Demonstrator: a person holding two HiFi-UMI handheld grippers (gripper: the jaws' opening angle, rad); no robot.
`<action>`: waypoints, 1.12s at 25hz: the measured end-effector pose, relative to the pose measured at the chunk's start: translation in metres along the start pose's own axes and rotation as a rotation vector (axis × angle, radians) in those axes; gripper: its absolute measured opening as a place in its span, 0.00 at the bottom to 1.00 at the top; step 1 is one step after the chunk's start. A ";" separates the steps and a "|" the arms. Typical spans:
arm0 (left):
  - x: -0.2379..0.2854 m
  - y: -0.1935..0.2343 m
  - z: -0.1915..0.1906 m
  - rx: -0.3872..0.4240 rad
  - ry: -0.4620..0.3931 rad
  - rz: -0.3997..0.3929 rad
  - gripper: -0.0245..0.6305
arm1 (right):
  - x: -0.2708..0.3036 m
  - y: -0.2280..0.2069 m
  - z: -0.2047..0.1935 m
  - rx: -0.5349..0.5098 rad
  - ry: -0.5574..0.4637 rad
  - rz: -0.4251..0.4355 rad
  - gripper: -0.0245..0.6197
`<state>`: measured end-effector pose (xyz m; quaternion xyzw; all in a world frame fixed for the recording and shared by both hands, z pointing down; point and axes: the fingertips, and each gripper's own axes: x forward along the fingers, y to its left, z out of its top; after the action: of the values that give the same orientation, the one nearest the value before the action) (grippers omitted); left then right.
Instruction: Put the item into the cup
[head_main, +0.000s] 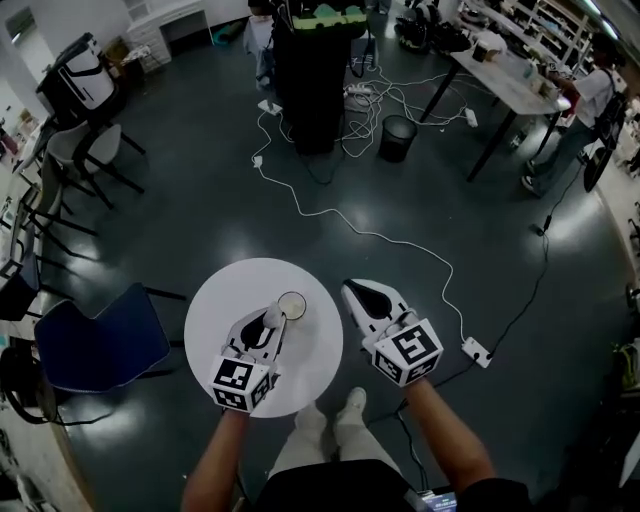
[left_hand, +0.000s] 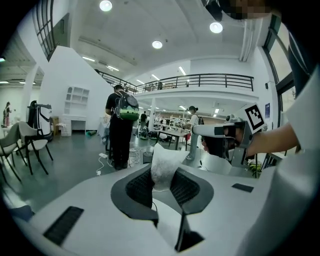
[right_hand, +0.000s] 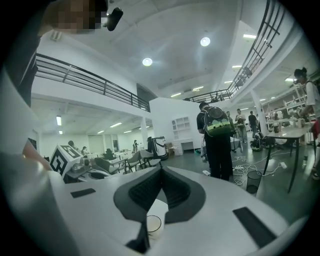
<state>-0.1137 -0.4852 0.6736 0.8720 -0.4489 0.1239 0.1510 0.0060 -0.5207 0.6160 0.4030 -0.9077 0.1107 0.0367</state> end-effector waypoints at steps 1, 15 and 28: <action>0.004 0.001 -0.006 -0.002 0.011 -0.002 0.17 | 0.002 0.000 -0.004 0.001 0.004 0.003 0.06; 0.067 0.027 -0.076 0.141 0.169 -0.027 0.17 | 0.027 -0.011 -0.050 0.006 0.065 0.003 0.06; 0.102 0.047 -0.130 0.171 0.272 -0.039 0.17 | 0.029 -0.024 -0.086 0.035 0.110 -0.030 0.06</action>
<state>-0.1053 -0.5385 0.8370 0.8654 -0.3952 0.2755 0.1377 0.0023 -0.5374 0.7080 0.4105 -0.8961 0.1481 0.0812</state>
